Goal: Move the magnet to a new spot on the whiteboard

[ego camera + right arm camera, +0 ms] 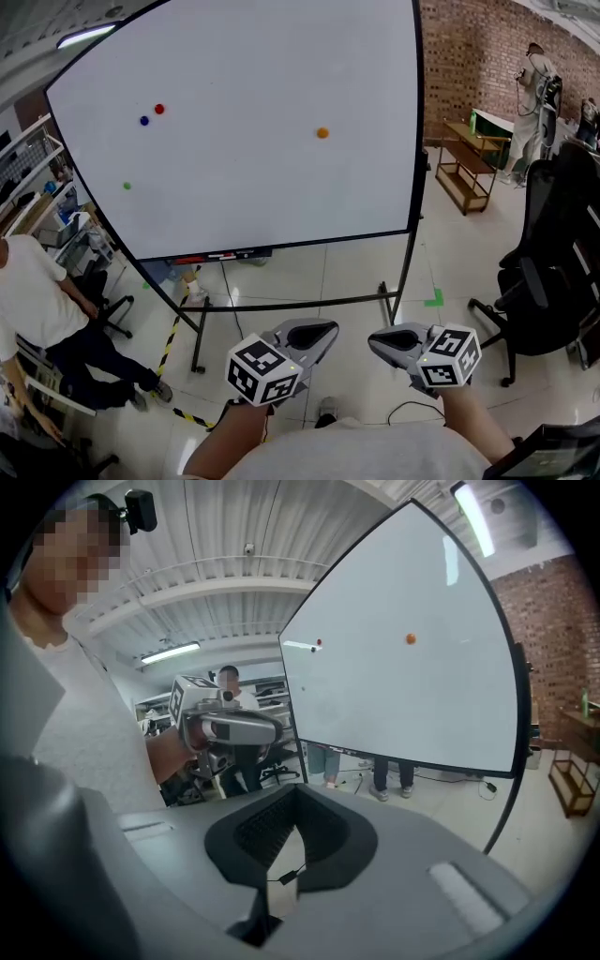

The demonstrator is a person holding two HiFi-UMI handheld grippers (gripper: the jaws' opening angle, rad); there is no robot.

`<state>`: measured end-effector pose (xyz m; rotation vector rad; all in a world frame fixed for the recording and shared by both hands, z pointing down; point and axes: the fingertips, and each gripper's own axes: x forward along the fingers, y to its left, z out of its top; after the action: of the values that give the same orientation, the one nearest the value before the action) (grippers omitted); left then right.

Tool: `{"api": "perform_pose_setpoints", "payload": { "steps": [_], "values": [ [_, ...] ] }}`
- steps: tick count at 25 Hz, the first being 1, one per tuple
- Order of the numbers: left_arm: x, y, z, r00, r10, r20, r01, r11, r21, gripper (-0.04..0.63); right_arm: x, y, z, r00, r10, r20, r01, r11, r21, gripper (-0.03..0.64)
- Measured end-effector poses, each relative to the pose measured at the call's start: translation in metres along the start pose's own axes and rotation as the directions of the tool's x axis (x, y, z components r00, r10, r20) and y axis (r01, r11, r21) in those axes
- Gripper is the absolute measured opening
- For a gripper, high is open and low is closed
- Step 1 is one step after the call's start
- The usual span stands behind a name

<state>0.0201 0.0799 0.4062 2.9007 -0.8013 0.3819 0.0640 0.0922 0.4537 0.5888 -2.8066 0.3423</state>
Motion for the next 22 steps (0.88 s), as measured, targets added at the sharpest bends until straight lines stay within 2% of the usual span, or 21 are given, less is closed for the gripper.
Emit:
{"api": "perform_pose_setpoints", "payload": {
  "steps": [6,14,18,22],
  "values": [
    [0.016,0.084,0.019,1.0,0.01,0.024,-0.01,1.0,-0.002,-0.017,0.048,-0.062,0.032,1.0,-0.019,0.01,0.019,1.0,-0.003,0.003],
    [0.048,0.208,0.039,0.999,-0.045,0.022,0.045,0.999,0.013,-0.017,0.126,-0.169,0.081,0.997,-0.082,0.003,0.082,0.997,-0.005,0.003],
    [0.061,0.251,0.045,0.998,-0.063,0.018,0.063,0.998,0.008,-0.017,0.153,-0.204,0.099,0.995,-0.096,0.002,0.096,0.995,-0.018,0.003],
    [0.078,0.278,0.048,0.996,-0.084,0.006,0.084,0.996,-0.009,-0.017,0.164,-0.223,0.109,0.998,-0.067,-0.004,0.067,0.998,-0.009,0.003]
  ]
}}
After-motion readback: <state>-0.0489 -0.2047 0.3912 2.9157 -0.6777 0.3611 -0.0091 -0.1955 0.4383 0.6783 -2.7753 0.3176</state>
